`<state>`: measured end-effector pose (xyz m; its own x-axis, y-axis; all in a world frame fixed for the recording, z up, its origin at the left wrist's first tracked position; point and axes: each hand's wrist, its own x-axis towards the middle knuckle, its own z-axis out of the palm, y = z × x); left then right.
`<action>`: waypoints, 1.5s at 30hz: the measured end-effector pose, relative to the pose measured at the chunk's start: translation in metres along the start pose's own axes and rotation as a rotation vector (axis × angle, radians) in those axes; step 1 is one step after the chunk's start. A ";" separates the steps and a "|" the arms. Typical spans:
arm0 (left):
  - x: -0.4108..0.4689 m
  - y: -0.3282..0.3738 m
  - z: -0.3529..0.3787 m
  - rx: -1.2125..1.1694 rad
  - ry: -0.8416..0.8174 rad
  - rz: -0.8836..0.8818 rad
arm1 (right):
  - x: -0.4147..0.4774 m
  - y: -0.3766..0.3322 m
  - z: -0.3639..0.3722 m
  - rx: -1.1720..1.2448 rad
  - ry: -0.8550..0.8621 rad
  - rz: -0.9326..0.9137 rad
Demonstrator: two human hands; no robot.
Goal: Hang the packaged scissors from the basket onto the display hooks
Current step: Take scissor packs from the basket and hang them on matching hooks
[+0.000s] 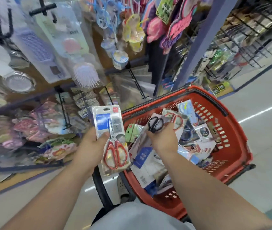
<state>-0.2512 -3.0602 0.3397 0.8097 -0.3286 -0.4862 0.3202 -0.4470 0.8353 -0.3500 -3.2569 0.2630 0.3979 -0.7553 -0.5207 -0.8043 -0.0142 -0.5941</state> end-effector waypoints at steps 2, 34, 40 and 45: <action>0.000 -0.004 -0.001 0.002 -0.004 -0.026 | 0.007 0.009 -0.004 -0.035 0.021 -0.019; -0.006 -0.016 0.027 -0.146 0.009 -0.123 | 0.023 0.045 -0.120 -0.171 -0.129 -0.250; -0.004 -0.006 0.072 -0.376 -0.006 -0.212 | -0.031 0.020 -0.085 0.289 -0.450 -0.145; -0.005 -0.008 0.094 -0.198 -0.109 -0.103 | -0.041 0.002 -0.068 -0.088 -0.517 -0.320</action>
<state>-0.3042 -3.1333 0.3118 0.7135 -0.3818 -0.5875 0.4973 -0.3147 0.8085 -0.3982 -3.2701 0.3248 0.7708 -0.2888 -0.5679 -0.6340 -0.2590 -0.7287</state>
